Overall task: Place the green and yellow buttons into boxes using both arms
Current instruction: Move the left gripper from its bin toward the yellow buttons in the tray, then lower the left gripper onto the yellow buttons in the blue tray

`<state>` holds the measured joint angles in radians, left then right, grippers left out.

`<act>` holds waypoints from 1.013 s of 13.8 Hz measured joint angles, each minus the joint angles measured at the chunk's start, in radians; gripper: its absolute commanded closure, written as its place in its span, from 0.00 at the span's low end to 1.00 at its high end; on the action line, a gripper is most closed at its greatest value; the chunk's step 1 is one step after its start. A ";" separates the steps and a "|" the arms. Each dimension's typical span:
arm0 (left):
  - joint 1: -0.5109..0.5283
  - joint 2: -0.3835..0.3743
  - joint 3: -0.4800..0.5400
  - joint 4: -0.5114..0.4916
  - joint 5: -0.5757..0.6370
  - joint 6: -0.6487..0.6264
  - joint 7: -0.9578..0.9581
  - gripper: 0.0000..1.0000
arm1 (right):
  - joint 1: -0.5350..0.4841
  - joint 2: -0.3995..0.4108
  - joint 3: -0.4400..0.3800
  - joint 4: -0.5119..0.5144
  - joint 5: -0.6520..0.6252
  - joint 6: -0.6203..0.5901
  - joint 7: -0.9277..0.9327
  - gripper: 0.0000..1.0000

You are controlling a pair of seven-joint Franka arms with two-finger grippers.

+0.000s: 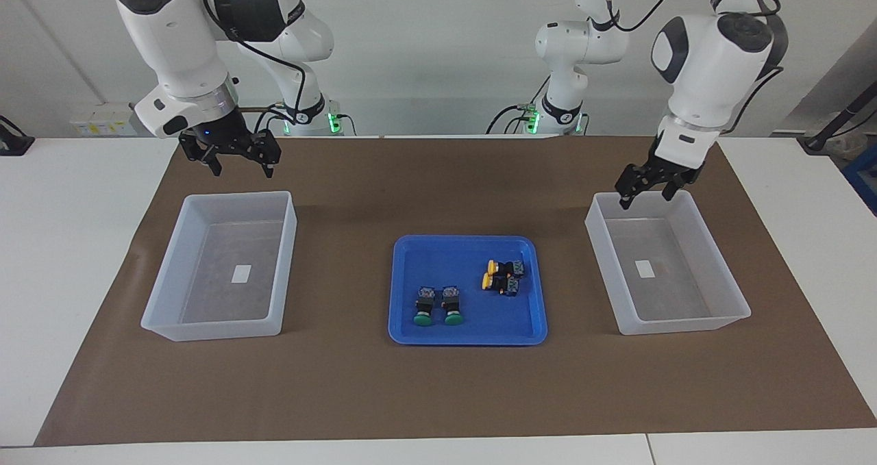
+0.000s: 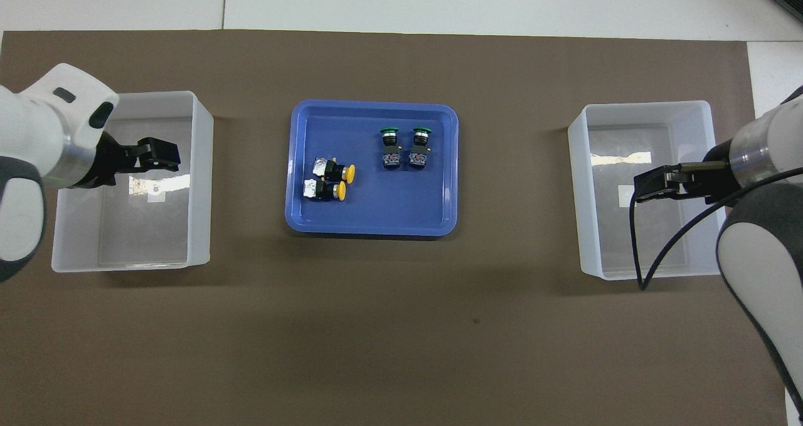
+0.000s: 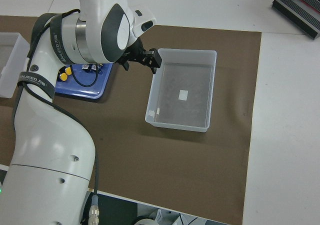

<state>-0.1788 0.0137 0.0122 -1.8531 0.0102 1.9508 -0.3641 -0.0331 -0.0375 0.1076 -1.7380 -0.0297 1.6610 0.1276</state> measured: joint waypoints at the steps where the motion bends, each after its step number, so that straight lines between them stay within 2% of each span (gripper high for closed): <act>1: -0.028 0.025 -0.002 0.000 0.000 0.020 -0.069 0.00 | 0.000 0.000 0.000 0.000 0.000 0.000 0.000 0.00; 5: -0.091 0.082 -0.004 -0.007 0.000 0.107 -0.399 0.00 | 0.000 0.000 0.000 0.000 0.000 0.000 0.000 0.00; 11: -0.140 0.083 -0.004 -0.080 0.000 0.260 -0.744 0.00 | 0.000 0.000 0.000 0.000 0.000 0.000 0.000 0.00; 14: -0.162 0.083 -0.005 -0.109 0.000 0.307 -0.859 0.00 | 0.000 0.000 0.000 0.000 0.000 0.000 0.000 0.00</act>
<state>-0.3409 0.0971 0.0076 -1.9624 0.0105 2.2580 -1.2230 -0.0331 -0.0375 0.1076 -1.7381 -0.0297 1.6610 0.1276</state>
